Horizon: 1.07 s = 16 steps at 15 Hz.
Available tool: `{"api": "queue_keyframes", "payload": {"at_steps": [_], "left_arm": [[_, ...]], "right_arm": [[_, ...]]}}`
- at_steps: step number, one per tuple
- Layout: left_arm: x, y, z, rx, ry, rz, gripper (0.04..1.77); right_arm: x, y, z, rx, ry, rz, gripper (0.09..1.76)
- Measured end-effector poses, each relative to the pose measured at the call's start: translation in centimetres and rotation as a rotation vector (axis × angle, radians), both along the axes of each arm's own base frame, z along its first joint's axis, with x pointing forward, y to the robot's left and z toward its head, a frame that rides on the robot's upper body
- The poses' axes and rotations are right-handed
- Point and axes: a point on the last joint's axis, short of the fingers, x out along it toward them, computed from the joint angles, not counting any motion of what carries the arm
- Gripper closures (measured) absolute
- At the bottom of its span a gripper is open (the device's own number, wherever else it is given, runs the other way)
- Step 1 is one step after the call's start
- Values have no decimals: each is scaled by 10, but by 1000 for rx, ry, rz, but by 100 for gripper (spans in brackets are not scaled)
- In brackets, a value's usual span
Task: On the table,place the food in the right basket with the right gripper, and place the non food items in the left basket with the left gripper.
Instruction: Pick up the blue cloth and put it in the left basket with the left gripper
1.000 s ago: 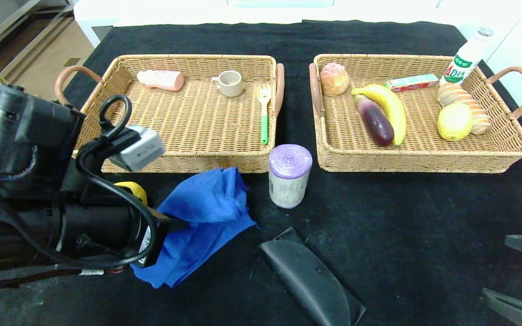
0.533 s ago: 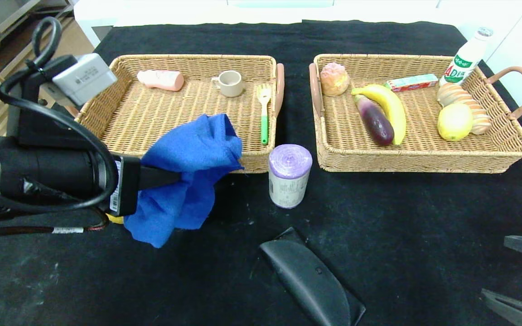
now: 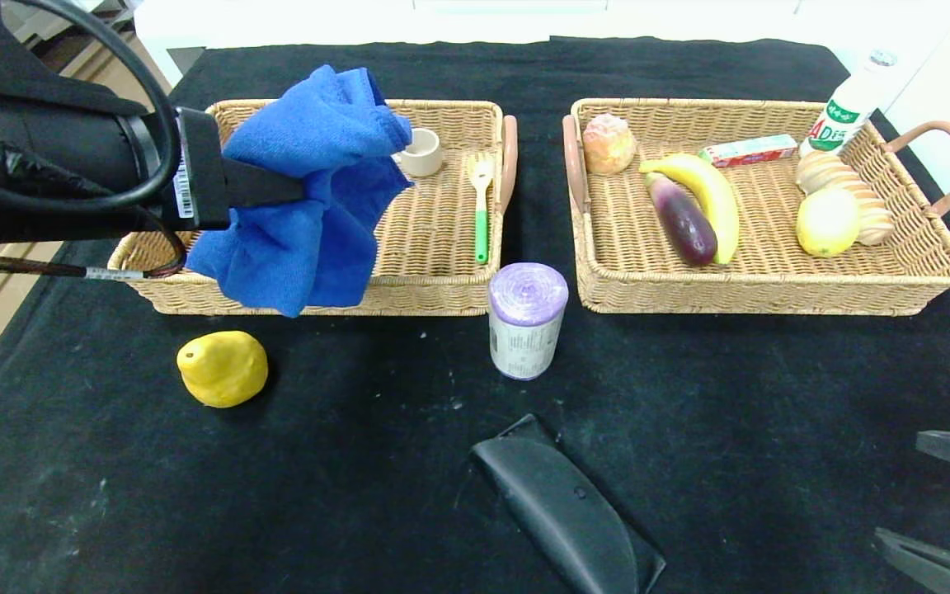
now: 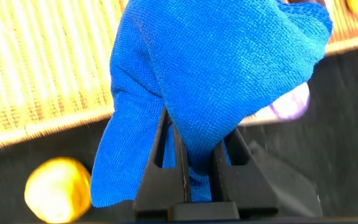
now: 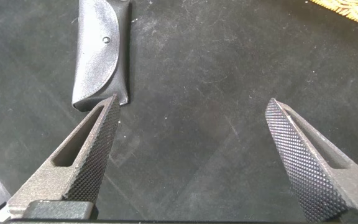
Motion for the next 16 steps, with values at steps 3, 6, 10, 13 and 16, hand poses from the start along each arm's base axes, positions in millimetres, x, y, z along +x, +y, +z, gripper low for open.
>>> {"api": "queue_keyframes", "payload": {"at_steps": [3, 6, 10, 13, 16], "left_arm": [[18, -6, 10, -11, -27, 15, 154], [41, -10, 20, -23, -58, 40, 154], [77, -14, 20, -30, -82, 75, 154], [102, -18, 10, -32, -95, 93, 154], [121, -18, 3, -30, -98, 110, 154]], "right_arm": [[0, 0, 0, 0, -1, -1, 14], [0, 0, 0, 0, -3, 0, 14], [0, 0, 1, 0, -4, -1, 14], [-1, 0, 1, 1, -8, -2, 14], [-1, 0, 1, 2, -9, -3, 14]]}}
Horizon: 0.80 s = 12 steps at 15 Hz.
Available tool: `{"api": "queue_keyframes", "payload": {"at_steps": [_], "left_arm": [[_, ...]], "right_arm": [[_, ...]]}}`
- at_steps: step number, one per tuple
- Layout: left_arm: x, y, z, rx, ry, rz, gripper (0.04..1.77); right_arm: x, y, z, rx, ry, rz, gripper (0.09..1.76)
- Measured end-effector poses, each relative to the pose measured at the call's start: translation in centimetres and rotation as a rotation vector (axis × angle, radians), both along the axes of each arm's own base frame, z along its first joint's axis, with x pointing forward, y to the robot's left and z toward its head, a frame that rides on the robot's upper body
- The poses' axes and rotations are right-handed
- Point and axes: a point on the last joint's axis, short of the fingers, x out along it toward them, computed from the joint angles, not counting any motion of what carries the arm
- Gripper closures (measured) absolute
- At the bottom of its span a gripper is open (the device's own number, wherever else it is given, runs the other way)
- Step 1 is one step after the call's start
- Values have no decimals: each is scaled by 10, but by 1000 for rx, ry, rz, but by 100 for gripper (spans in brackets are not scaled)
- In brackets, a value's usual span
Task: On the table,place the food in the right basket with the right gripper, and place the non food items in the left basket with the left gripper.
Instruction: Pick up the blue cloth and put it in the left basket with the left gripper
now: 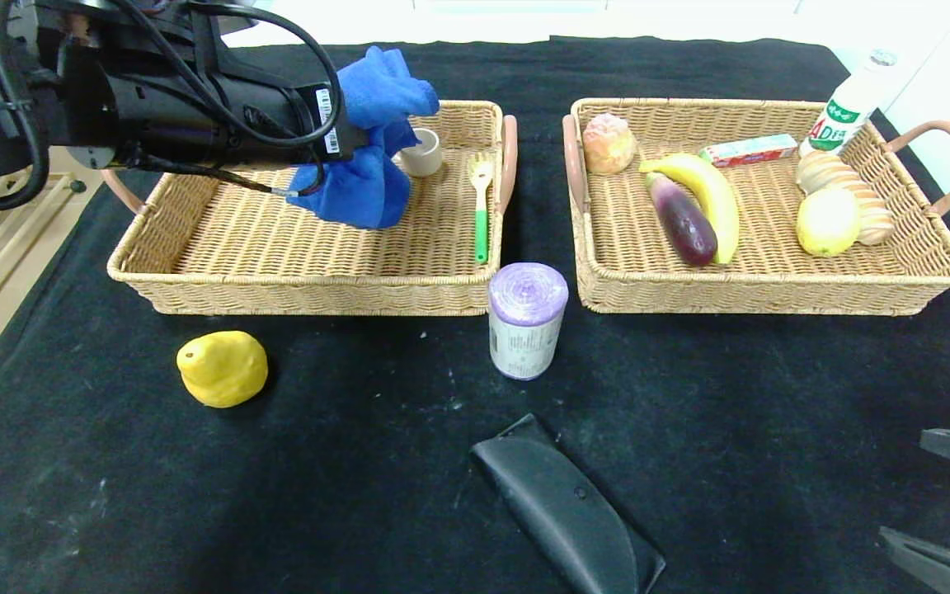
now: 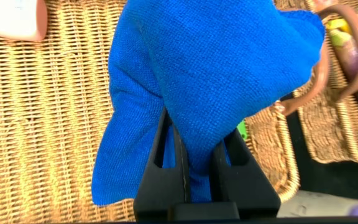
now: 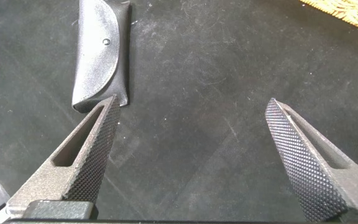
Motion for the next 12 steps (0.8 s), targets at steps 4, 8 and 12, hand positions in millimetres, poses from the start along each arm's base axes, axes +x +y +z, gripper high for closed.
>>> {"api": "queue_keyframes", "payload": {"at_steps": [4, 8, 12], "left_arm": [[16, 2, -10, 4, 15, 18, 154], [20, 1, -16, 10, 35, 20, 121], [19, 0, -18, 15, 49, 17, 77]], "right_arm": [[0, 0, 0, 0, 0, -1, 14], [0, 0, 0, 0, 0, -1, 14], [0, 0, 0, 0, 0, -2, 14]]}}
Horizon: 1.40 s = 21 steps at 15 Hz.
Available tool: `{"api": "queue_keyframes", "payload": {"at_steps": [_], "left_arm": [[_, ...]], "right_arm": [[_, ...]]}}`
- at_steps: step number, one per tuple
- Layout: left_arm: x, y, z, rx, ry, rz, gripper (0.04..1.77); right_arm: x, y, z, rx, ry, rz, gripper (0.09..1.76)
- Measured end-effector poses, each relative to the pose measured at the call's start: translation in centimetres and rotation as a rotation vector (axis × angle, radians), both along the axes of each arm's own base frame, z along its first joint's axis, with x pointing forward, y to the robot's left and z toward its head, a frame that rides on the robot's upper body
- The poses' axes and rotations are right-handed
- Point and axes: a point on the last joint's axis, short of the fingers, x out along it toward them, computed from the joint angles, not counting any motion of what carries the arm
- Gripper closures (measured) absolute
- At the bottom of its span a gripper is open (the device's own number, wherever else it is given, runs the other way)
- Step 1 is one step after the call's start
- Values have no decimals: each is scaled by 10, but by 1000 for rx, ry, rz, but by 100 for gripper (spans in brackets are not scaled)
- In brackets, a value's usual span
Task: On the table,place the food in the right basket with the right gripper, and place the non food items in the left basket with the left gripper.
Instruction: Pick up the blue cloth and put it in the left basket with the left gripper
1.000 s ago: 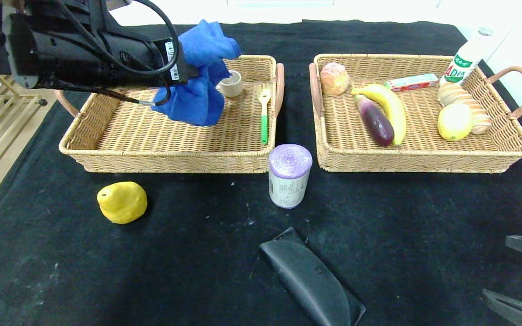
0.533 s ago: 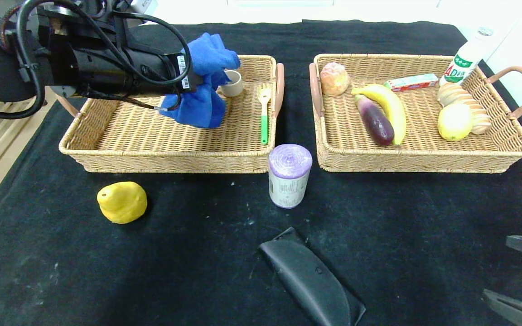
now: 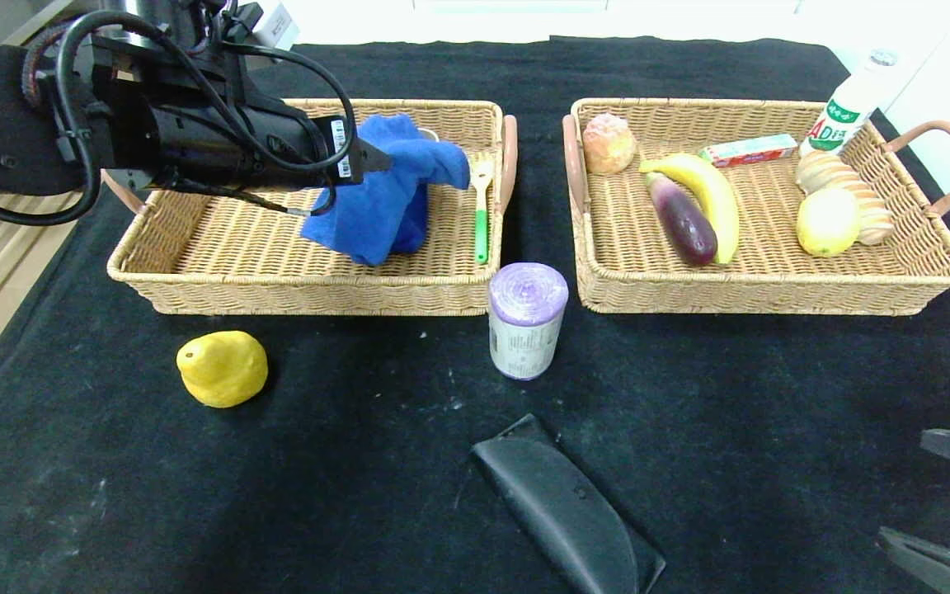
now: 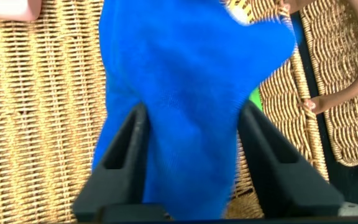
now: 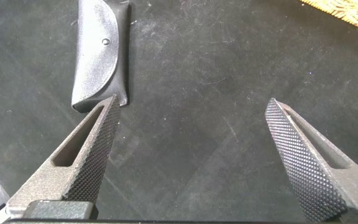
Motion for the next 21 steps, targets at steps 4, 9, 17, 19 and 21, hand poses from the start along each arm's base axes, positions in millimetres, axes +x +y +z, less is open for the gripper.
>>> {"api": "queue_keyframes", "payload": {"at_steps": [4, 9, 17, 19, 21], "left_arm": [[-2, 0, -1, 2, 5, -3, 50], [-24, -15, -12, 27, 58, -71, 31], [-110, -51, -9, 88, 39, -316, 17], [-121, -61, -12, 100, 36, -356, 16], [-127, -74, -20, 134, 47, -368, 14]], "right_arm": [[0, 0, 0, -1, 1, 0, 14], [0, 0, -1, -1, 2, 0, 14], [1, 0, -3, -5, 10, 2, 14], [0, 0, -2, -5, 8, 3, 14], [0, 0, -2, -4, 4, 3, 14]]}}
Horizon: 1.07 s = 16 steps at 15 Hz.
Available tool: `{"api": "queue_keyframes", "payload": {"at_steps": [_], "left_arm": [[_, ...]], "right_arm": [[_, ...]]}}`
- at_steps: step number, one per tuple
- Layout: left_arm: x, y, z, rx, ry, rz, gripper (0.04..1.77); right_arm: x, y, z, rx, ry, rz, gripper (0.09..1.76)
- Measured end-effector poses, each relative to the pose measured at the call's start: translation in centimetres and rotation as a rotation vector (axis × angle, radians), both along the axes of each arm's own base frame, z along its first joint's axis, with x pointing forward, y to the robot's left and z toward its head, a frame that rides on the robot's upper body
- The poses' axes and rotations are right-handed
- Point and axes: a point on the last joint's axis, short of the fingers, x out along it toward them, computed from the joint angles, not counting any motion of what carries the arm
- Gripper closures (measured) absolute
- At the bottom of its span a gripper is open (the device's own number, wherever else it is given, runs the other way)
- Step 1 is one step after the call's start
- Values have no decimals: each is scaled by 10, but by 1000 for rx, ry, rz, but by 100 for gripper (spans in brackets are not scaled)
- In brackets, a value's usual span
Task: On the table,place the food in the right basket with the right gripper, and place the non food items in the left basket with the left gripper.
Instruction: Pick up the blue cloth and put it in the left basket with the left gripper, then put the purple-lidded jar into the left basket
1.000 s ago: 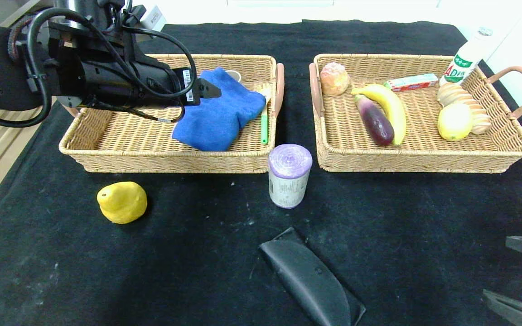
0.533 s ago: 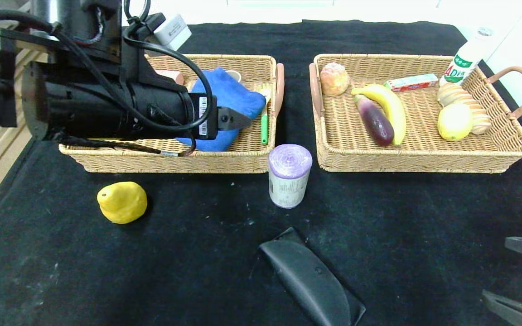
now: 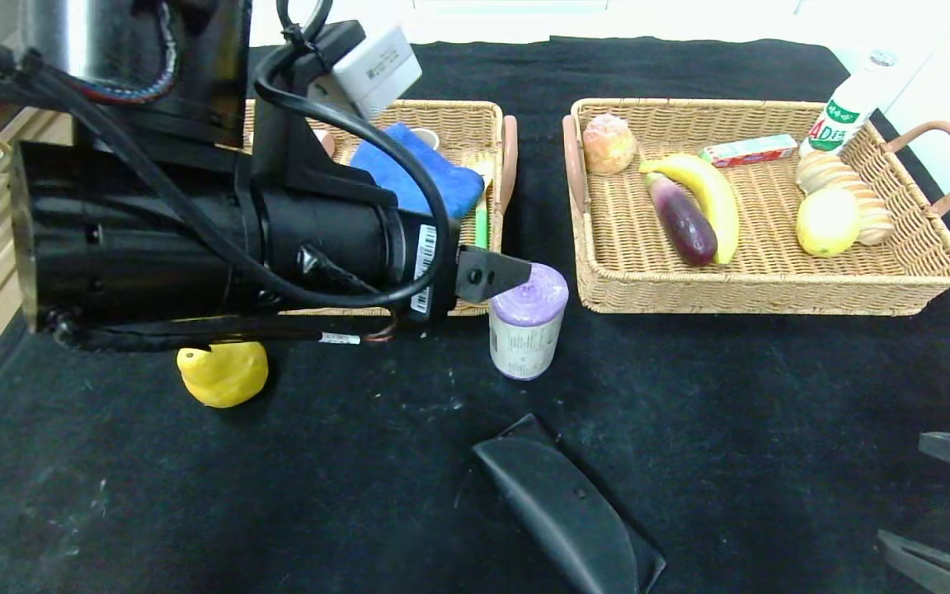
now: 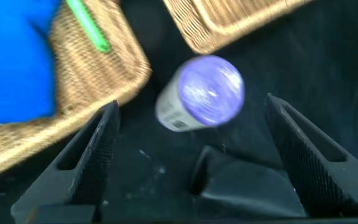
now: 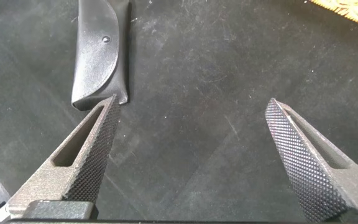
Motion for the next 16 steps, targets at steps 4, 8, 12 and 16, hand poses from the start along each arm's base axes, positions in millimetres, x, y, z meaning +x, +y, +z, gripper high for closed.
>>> {"api": "queue_keyframes", "payload": {"at_steps": [4, 8, 12, 16], "left_arm": [[-1, -23, -12, 84, -17, -8, 12], [1, -39, -24, 153, -21, 7, 11], [5, -46, -33, 187, -11, 12, 11], [8, -53, -42, 215, 0, 28, 11]], "right_arm": [[0, 0, 0, 1, -1, 1, 14], [0, 0, 0, -1, -1, 2, 14], [0, 0, -1, -1, 2, 2, 14], [1, 0, 12, 9, -41, 2, 14]]}}
